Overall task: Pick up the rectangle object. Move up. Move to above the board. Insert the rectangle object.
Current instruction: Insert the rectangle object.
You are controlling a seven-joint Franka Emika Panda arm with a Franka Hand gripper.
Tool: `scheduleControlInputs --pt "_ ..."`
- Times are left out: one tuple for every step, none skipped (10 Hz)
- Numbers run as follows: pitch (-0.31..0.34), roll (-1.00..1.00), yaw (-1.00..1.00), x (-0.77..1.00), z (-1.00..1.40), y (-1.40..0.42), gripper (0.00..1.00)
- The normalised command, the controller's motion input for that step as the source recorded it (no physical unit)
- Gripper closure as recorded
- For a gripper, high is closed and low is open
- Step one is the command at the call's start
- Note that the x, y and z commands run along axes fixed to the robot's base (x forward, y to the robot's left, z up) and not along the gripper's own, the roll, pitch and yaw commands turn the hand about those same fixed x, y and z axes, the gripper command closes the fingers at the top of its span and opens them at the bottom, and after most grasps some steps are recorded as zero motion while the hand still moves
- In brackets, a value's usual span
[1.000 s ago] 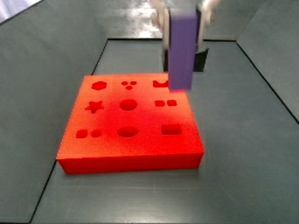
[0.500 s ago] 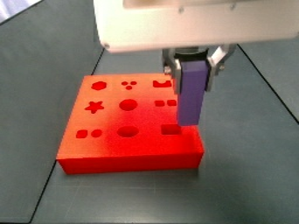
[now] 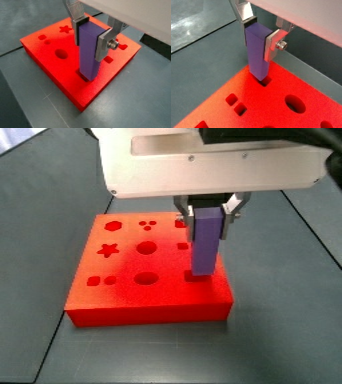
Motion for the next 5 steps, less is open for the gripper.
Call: scheduleControlInputs --pt "0.0 -0.04 0.0 -0.01 -0.13 0.0 1.0" --pt "0.0 0.0 0.03 0.0 -0.22 0.0 1.0" --pt "0.0 0.0 0.12 0.0 -0.27 0.0 1.0" --pt "0.0 0.01 0.14 0.0 -0.28 0.0 1.0" --pt "0.0 0.0 0.15 0.0 -0.28 0.0 1.0"
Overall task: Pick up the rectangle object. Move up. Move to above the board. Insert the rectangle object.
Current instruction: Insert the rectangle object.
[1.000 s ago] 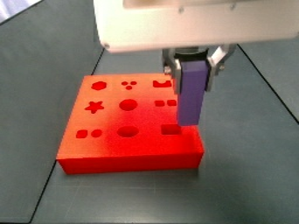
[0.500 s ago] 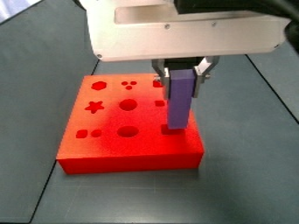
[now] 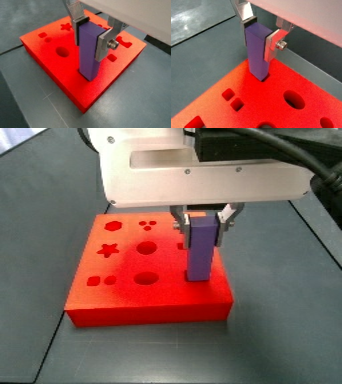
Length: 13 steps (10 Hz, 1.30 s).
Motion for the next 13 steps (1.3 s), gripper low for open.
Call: scheduleControlInputs --pt "0.0 0.0 0.14 0.05 -0.31 -0.04 1.0" --pt "0.0 0.0 0.07 0.08 -0.34 -0.11 1.0" --pt "0.0 0.0 0.04 0.07 -0.41 -0.1 1.0" --pt "0.0 0.0 -0.03 0.0 -0.49 -0.08 1.0" --pt "-0.02 -0.02 -0.2 -0.13 -0.42 0.0 1.0" --pt "-0.07 -0.05 -0.17 -0.34 -0.34 0.05 1.0" --pt "-0.059 -0.03 -0.07 -0.2 -0.32 0.0 1.0" --pt "-0.074 -0.02 -0.05 -0.17 -0.33 0.0 1.0" --pt "-0.09 -0.02 -0.03 -0.14 -0.39 0.0 1.0" --pt "-0.114 -0.03 0.0 -0.06 -0.45 -0.01 1.0" --pt "-0.177 -0.01 0.0 -0.03 -0.52 -0.06 1.0" --pt "-0.21 -0.03 0.0 0.0 -0.58 -0.07 1.0" --pt "-0.193 -0.04 0.0 0.0 -0.55 -0.06 1.0"
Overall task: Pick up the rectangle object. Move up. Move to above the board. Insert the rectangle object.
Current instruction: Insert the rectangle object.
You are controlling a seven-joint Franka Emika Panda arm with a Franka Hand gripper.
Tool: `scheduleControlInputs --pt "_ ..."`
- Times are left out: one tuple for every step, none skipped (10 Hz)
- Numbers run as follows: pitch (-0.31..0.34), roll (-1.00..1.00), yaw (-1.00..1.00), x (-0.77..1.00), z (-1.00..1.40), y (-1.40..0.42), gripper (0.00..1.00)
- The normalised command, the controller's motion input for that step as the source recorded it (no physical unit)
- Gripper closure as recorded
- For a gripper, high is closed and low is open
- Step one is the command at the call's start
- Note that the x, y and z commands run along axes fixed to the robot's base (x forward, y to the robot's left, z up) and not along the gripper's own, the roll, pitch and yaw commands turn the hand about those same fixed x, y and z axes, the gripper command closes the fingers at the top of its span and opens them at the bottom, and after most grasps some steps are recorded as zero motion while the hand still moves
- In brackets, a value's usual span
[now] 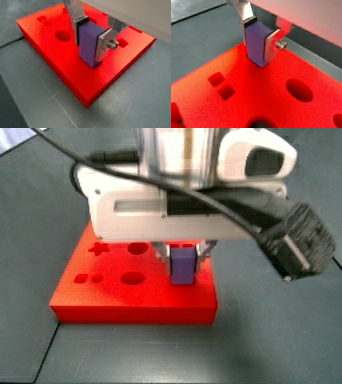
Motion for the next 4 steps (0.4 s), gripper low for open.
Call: scheduleControlInputs --pt "-0.223 -0.08 0.0 0.0 -0.45 -0.04 1.0" --pt "-0.28 -0.06 0.0 -0.07 -0.29 0.0 1.0" --pt "0.0 0.0 0.0 0.0 0.0 0.05 1.0" --pt "0.0 0.0 0.0 0.0 0.0 0.0 1.0"
